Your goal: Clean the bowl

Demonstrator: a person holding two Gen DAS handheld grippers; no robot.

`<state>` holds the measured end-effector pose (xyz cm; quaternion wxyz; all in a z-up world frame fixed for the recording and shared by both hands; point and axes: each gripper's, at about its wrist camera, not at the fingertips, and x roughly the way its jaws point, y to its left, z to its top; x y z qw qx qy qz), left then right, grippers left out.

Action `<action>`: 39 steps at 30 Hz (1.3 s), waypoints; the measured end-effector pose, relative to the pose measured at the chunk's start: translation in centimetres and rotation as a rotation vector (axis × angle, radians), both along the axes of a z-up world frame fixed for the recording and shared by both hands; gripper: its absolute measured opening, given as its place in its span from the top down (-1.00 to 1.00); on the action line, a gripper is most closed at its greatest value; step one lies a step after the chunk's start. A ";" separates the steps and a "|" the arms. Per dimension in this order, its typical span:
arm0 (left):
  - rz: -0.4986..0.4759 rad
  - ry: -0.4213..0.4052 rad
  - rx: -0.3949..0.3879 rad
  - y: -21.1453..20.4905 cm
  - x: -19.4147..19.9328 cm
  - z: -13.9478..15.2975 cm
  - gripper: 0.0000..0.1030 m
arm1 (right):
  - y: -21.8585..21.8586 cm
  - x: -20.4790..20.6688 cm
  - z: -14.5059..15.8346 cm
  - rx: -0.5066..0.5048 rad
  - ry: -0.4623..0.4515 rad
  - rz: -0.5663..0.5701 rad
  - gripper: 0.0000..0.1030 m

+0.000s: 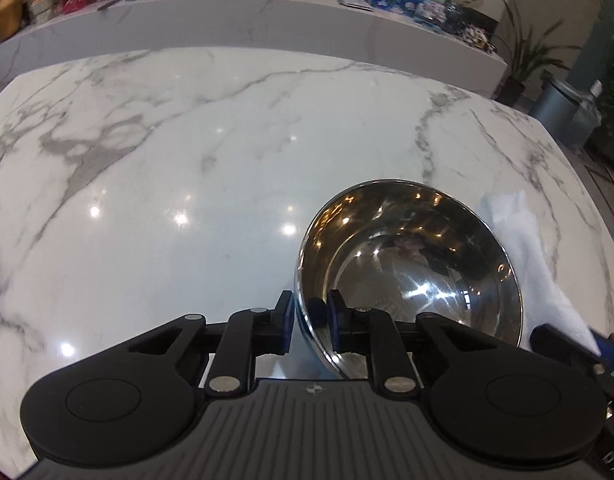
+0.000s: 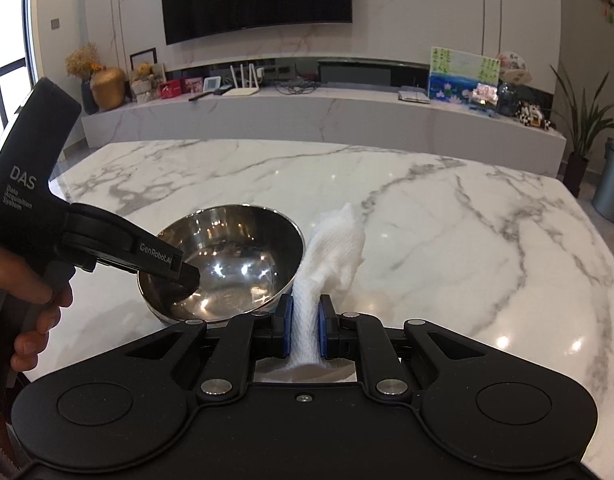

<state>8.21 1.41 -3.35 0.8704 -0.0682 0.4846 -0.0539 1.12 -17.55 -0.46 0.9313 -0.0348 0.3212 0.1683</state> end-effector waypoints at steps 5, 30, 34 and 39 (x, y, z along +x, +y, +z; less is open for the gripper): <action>0.031 0.047 -0.036 0.6 -0.6 -0.3 0.34 | 0.2 0.0 -0.5 -0.005 0.018 0.011 0.78; 0.026 0.059 -0.042 0.7 -0.8 -0.3 0.19 | 0.4 -0.7 -0.7 -0.024 0.020 0.029 0.78; 0.030 0.075 -0.057 0.7 -1.1 -0.2 0.19 | 0.0 -0.4 0.1 -0.020 -0.022 0.038 0.78; -0.013 0.066 -0.021 0.0 -0.8 -0.1 0.48 | 0.3 -0.3 0.1 -0.025 -0.030 0.076 0.78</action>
